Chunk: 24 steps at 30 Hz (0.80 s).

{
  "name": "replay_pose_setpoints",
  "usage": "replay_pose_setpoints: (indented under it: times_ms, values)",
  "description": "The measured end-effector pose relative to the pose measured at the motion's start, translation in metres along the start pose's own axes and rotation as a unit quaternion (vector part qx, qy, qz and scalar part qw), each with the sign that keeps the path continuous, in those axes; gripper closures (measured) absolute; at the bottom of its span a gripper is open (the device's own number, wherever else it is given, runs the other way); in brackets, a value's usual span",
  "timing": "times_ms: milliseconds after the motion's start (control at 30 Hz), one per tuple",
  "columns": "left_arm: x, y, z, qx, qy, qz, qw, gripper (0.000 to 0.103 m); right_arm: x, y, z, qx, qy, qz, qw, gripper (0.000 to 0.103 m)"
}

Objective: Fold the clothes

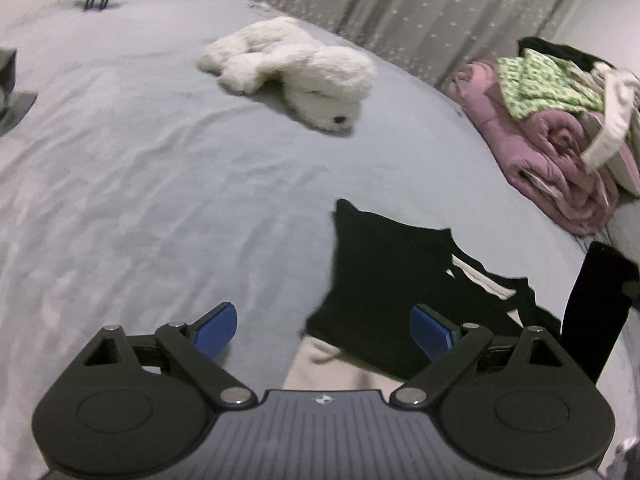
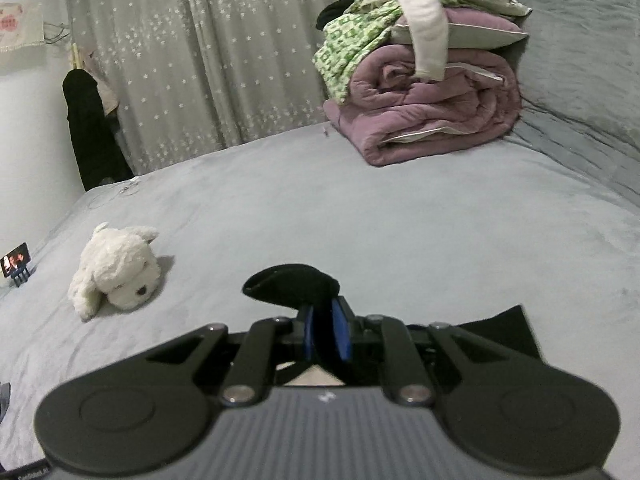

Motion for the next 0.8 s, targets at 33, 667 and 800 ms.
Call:
replay_pose_setpoints:
  times_ms: [33,667,800]
  values:
    - [-0.005,-0.003,0.0,-0.004,0.008,-0.012,0.9999,0.01,-0.008,0.003,0.003,-0.003,-0.005,-0.001,1.0,0.091]
    - [-0.041,-0.023,-0.009,-0.006,0.047,-0.093,0.9945,0.01,-0.155,0.083,0.085,-0.08,-0.075,-0.065,0.992,0.091]
    - [-0.042,-0.025,-0.01,-0.003,0.047,-0.096,0.9943,0.01,-0.166,0.089,0.086,-0.074,-0.089,-0.062,0.991,0.091]
Point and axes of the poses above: each gripper's, at about its wrist camera, not at the fingertips, and z roughly the way its jaws point, x to its right, y to its underside, the point moved 2 cm from there along z, roughly the way its jaws point, and after that the axes turned 15 degrees about -x, right-handed, at the moved point
